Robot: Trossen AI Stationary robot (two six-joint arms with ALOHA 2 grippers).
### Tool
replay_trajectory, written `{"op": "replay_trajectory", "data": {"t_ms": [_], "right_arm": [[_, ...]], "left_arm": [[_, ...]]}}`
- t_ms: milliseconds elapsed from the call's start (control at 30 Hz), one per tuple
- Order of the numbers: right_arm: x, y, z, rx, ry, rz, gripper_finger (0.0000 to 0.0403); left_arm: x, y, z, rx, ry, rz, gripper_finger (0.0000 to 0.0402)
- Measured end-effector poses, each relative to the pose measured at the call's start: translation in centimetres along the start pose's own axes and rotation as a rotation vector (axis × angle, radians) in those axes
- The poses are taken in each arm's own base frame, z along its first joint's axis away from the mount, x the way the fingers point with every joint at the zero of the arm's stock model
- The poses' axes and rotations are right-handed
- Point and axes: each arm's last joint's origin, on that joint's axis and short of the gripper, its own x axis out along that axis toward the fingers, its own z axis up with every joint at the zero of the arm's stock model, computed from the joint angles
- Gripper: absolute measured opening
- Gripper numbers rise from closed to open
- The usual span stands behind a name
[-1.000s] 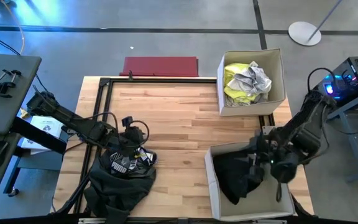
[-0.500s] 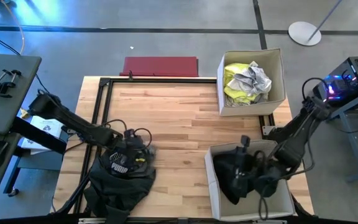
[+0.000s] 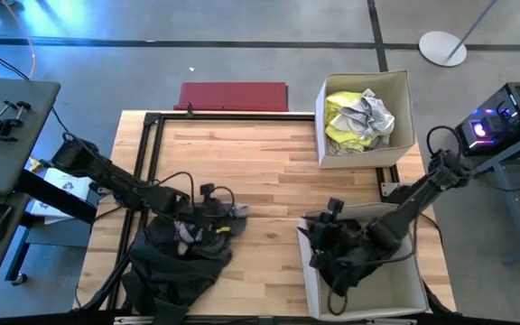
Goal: Sort clothes
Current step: Put the gray underwear in the bottom white bin
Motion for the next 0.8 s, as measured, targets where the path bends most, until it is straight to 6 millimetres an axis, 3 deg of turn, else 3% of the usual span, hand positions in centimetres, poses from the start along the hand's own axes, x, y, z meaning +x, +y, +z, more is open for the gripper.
{"op": "replay_trajectory", "data": {"t_ms": [233, 433, 667, 800], "right_arm": [[2.6, -1.3, 1.5, -0.004, -0.024, -0.057, 0.0128], [5.3, -3.2, 3.1, 0.027, -0.020, -0.014, 0.0153], [8.8, -5.9, 4.6, 0.058, -0.037, 0.103, 0.0248], [10.8, -7.0, 5.6, 0.075, -0.099, 0.203, 0.0278]], "left_arm": [[-3.2, 1.6, 7.2, -0.016, -0.278, 0.063, 0.0006], [-7.2, 3.4, 11.5, 0.031, -0.510, 0.107, 0.0002], [-9.4, 4.4, 13.2, 0.072, -0.701, 0.169, 0.0001], [-9.9, 4.5, 13.8, 0.090, -0.777, 0.170, 0.0001]]}}
